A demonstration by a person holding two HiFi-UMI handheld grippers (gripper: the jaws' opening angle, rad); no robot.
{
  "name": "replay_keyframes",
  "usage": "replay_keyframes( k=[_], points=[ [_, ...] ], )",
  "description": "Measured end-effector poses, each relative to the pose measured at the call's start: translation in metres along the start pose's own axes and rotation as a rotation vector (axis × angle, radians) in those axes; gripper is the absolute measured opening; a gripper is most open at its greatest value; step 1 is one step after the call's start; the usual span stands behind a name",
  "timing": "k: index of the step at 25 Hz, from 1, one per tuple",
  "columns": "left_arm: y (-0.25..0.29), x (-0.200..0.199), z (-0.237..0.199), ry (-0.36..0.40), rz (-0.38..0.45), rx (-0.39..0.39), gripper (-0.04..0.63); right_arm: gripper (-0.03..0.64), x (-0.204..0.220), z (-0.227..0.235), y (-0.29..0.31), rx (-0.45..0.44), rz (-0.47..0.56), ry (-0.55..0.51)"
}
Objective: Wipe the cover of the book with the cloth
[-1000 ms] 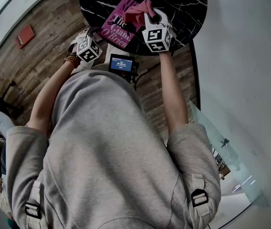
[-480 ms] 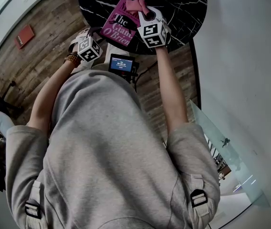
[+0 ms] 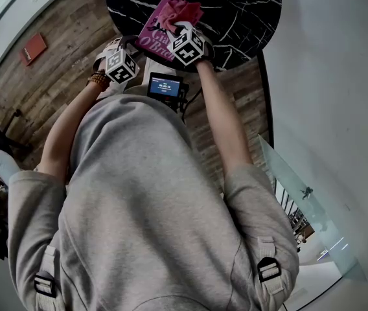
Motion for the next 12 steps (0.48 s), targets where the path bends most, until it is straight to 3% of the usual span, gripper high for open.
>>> replay_keyframes(
  k=[12],
  points=[
    [0.0, 0.0, 0.0, -0.006, 0.001, 0.009, 0.216, 0.074, -0.011, -0.055, 0.0, -0.155, 0.023, -0.07]
  ],
)
Point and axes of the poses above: the fingertips, and each gripper's own axes: y forward along the fingers, z to its right, x out of its underside, the point moved 5 cm from there along -y, backward along the fingers, and after that the axes turned 15 degrees about -y, right-handed, at the moved point
